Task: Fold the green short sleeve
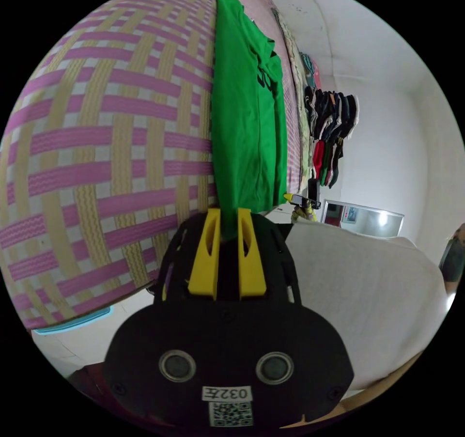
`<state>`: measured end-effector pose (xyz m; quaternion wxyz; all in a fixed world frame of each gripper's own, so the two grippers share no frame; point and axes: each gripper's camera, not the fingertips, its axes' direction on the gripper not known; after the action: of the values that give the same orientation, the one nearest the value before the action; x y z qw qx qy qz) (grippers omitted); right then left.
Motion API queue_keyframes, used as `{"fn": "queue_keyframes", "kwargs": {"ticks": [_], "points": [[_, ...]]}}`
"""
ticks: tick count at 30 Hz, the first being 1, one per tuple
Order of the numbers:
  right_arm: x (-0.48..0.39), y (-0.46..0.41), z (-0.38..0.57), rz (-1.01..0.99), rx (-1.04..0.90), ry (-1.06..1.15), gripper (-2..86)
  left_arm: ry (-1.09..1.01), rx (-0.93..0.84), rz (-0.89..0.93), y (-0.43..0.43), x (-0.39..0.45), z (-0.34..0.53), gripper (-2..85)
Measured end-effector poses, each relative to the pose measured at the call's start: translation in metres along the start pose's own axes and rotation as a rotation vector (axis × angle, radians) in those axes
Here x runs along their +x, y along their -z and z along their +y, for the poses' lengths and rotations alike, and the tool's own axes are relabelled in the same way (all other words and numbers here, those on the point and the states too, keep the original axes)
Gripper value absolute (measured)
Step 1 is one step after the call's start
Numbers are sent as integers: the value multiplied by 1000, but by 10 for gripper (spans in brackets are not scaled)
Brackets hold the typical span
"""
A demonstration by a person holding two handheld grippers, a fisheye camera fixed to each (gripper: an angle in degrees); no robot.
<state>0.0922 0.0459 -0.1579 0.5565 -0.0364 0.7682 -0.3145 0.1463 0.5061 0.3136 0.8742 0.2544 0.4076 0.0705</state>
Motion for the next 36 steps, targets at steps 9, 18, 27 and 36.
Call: {"fn": "queue_keyframes", "kwargs": {"ticks": [9,18,27,36], "points": [[-13,-10,4,-20,-64,91,2,-60,-14,91,27,0,9,-15],[-52,24,-78,-45,20,271,-1,-136,134,210,110,23,-90,-15],[-34,41,-202,-41,125,230,2,-51,148,102,143,2,-252,-13],[10,34,-224,-115,158,97,64,80,201,232,138,-50,-272,27]]}}
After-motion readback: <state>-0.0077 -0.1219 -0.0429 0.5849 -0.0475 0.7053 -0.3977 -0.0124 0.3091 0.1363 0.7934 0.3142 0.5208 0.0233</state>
